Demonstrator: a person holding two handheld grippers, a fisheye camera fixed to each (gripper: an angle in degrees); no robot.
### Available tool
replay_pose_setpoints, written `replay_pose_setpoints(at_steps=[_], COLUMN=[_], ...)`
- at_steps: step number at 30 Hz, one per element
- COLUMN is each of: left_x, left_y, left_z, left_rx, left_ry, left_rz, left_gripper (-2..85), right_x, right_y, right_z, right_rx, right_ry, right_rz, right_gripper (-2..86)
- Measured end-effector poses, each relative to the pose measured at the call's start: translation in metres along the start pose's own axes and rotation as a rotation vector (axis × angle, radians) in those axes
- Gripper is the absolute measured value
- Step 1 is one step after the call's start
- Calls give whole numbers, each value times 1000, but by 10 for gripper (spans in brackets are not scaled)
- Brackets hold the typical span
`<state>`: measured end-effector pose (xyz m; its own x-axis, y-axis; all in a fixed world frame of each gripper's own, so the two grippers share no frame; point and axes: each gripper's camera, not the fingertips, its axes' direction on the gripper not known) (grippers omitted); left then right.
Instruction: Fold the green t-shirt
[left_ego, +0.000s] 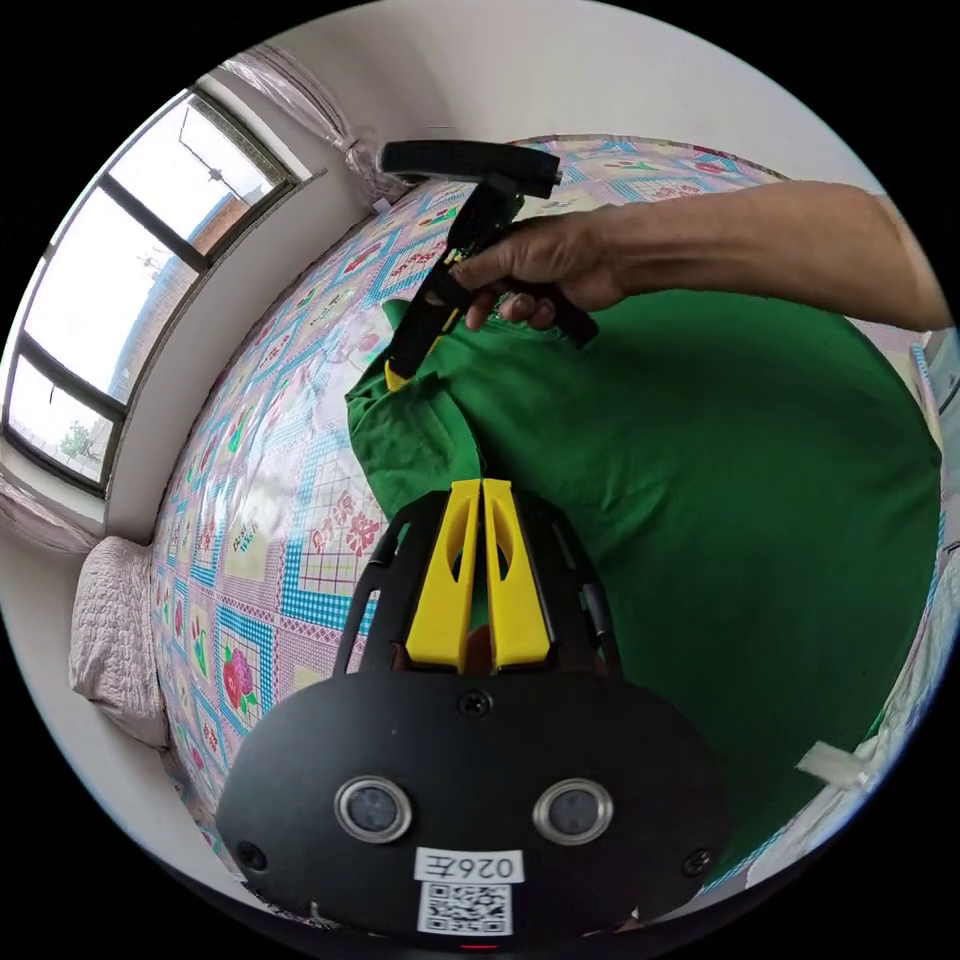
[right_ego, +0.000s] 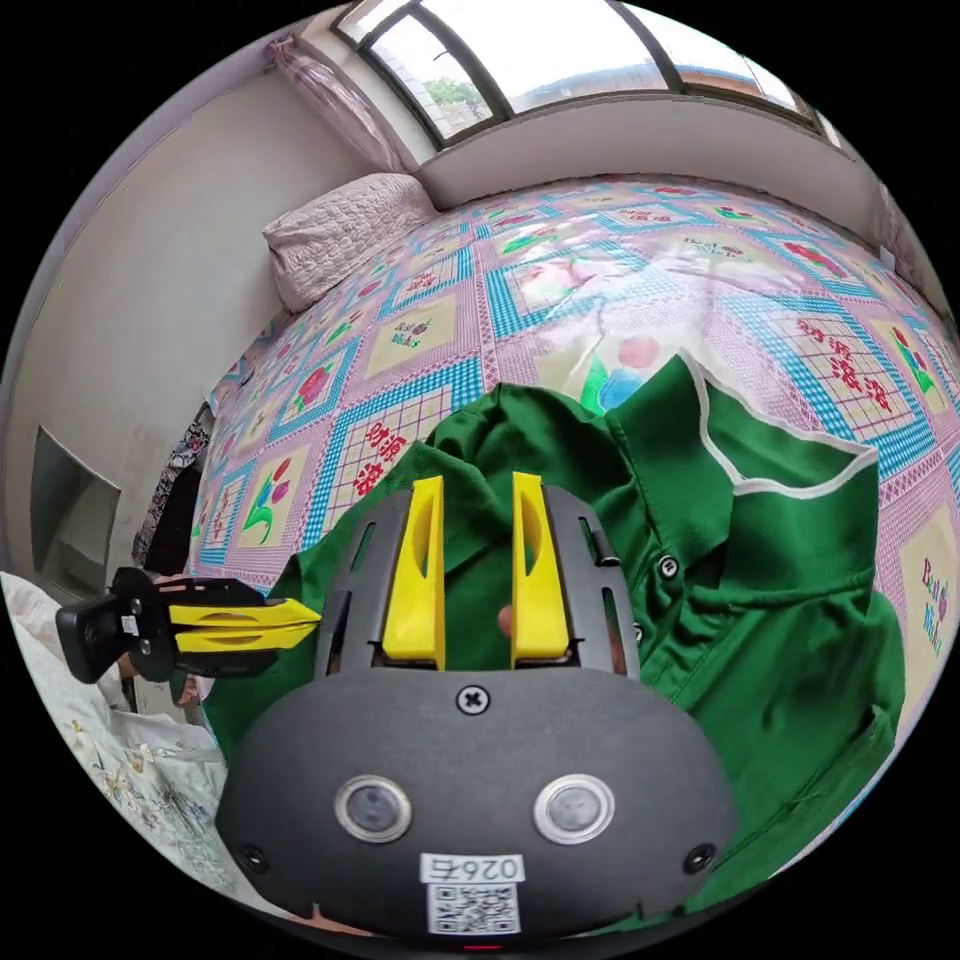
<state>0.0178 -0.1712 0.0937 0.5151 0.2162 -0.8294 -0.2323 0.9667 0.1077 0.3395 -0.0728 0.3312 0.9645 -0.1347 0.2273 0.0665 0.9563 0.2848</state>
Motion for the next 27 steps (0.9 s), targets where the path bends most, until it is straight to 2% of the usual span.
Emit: replay_pose_setpoints(at_steps=[2, 4, 6, 8, 11, 15, 17, 21, 23, 27], left_x=[-6, -7, -6, -3, 2, -2, -6, -16, -21, -39], left_y=[4, 8, 14, 16, 18, 18, 18, 16, 16, 18], left_z=[-3, -8, -7, 0, 9, 8, 10, 14, 14, 11], left_rx=[15, 35, 44, 23, -13, -7, -6, -7, -8, -8], left_ry=[20, 28, 86, 113, 117, 173, 215, 229, 220, 132], left_rz=[-32, -41, -36, -25, -6, -11, -17, -28, -28, -40], left_gripper=[-8, -8, -9, -9, -9, -10, -10, -9, -10, -10], right_x=[0, -10, -18, -6, 22, 34, 35, 19, 6, -23], right_y=[-9, -8, 3, 7, 12, -3, -19, -58, -70, -102], right_z=[16, -3, -27, -12, -9, -18, -5, 57, 77, 81], right_rx=[-109, -39, 38, -79, -68, 41, 27, -111, -151, -72], right_ry=[-44, -46, 44, 116, -22, -59, -83, -106, -46, -2], right_rz=[-32, -60, -79, -65, 44, 119, 123, 66, 7, -107], right_gripper=[4, -5, -5, 4, 46, 81, 83, 77, 7, -1])
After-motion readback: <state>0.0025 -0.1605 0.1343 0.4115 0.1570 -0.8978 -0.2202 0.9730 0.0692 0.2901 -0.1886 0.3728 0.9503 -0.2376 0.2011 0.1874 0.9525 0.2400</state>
